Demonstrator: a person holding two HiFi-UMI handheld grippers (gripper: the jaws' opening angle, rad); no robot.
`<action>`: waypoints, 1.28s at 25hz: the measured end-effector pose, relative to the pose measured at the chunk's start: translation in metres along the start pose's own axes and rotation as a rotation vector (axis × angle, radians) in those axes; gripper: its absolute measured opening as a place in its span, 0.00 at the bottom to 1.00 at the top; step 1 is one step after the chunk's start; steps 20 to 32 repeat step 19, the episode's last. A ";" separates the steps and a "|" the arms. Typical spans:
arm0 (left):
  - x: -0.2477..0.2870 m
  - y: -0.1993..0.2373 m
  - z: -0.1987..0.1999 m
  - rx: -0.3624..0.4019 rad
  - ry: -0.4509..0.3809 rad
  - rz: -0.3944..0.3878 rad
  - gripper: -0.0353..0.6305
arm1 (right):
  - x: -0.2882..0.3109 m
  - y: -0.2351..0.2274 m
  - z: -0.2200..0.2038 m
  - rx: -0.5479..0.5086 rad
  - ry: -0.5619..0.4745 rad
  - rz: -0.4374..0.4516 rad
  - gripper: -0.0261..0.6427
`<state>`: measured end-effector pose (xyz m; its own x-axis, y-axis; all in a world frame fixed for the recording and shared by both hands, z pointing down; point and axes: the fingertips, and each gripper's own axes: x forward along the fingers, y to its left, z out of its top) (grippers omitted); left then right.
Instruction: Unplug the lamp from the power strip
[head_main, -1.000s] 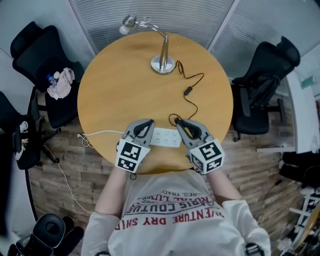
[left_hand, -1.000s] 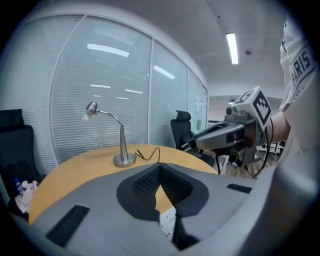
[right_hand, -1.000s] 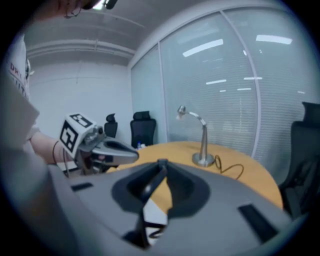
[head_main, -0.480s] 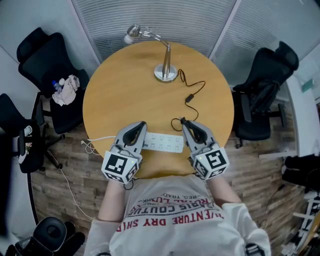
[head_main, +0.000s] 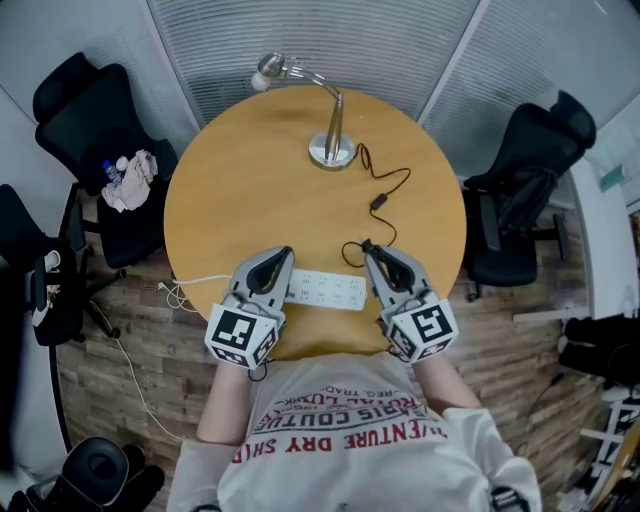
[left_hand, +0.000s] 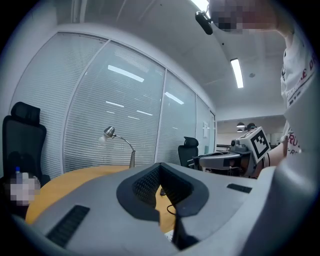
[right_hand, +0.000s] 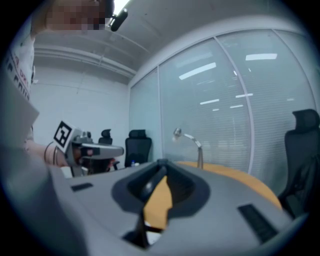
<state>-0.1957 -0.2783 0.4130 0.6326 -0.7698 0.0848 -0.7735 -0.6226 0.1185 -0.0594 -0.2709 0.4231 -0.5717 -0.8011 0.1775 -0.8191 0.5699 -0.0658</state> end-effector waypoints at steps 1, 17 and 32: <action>0.001 -0.001 -0.001 0.000 0.000 -0.003 0.09 | 0.000 -0.001 -0.001 -0.003 0.004 0.000 0.15; 0.008 -0.011 -0.013 -0.006 0.042 -0.028 0.09 | 0.007 0.001 -0.010 -0.007 0.038 -0.005 0.15; 0.009 -0.011 -0.013 -0.019 0.036 -0.028 0.09 | 0.006 0.000 -0.011 -0.008 0.042 -0.009 0.15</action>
